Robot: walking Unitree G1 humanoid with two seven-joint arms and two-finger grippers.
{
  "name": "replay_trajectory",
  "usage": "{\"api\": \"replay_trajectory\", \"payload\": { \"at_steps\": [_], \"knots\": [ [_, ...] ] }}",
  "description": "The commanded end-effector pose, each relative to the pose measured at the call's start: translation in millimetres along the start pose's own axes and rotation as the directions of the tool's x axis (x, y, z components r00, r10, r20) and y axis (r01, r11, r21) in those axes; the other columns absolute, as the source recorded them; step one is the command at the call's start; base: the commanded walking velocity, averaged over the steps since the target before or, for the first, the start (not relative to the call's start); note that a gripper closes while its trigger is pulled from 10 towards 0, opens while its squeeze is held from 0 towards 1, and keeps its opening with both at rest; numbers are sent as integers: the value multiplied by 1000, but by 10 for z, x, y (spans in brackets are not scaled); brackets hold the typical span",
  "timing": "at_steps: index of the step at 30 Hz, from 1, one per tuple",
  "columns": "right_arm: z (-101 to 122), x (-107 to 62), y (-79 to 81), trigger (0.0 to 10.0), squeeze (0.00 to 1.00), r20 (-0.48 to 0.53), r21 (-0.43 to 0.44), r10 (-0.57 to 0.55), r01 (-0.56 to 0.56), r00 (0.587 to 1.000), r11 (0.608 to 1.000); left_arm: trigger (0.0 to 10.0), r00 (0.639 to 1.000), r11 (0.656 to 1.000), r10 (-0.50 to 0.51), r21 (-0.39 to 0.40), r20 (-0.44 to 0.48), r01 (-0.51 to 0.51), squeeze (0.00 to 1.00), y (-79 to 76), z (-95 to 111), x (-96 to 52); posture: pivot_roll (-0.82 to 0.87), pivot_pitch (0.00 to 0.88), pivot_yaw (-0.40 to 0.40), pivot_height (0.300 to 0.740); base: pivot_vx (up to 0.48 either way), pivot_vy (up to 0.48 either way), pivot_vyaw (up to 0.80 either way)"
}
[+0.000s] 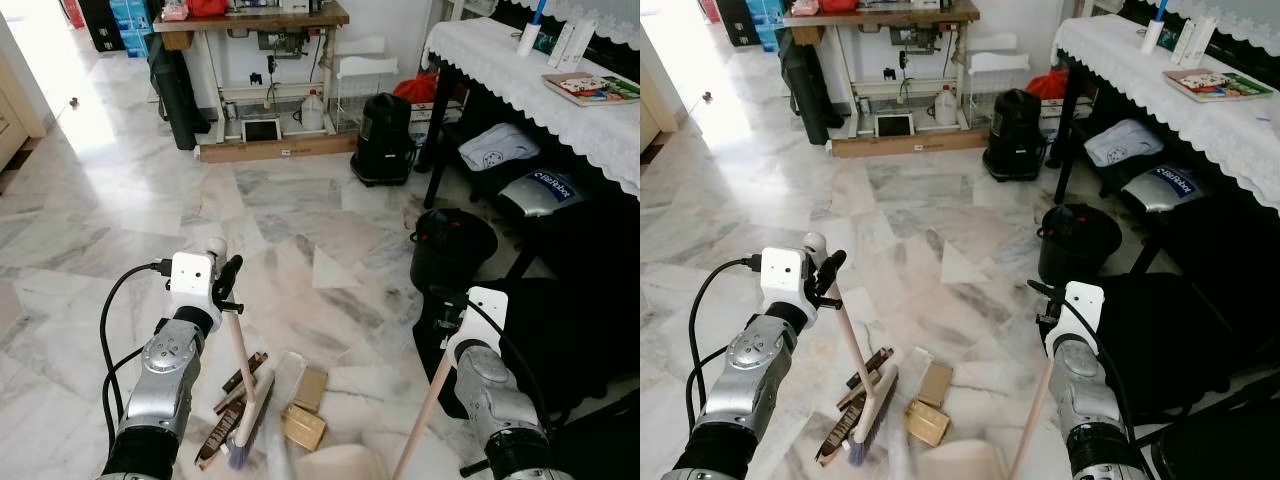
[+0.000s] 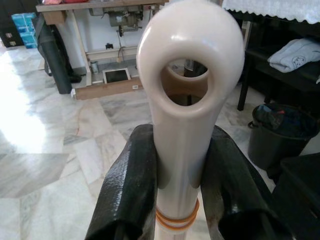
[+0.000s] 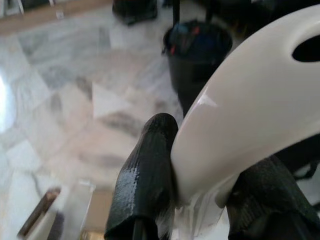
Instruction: Sweep floor
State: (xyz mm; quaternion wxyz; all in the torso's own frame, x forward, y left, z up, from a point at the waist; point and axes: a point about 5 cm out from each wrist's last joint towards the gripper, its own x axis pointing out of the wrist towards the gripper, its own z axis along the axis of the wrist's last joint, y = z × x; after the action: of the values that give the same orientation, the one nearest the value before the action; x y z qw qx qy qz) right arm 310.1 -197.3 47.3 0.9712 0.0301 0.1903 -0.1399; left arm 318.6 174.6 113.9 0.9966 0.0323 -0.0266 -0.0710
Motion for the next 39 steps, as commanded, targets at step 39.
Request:
{"api": "replay_trajectory", "payload": {
  "at_steps": [39],
  "knots": [
    [-317,-121,42,10000,0,195,-7,-45,47,980,999,10000,999,995,-7,97,-42,11,0,83,100,-29,9,0,26,740,0,0,0]
  ]
}}
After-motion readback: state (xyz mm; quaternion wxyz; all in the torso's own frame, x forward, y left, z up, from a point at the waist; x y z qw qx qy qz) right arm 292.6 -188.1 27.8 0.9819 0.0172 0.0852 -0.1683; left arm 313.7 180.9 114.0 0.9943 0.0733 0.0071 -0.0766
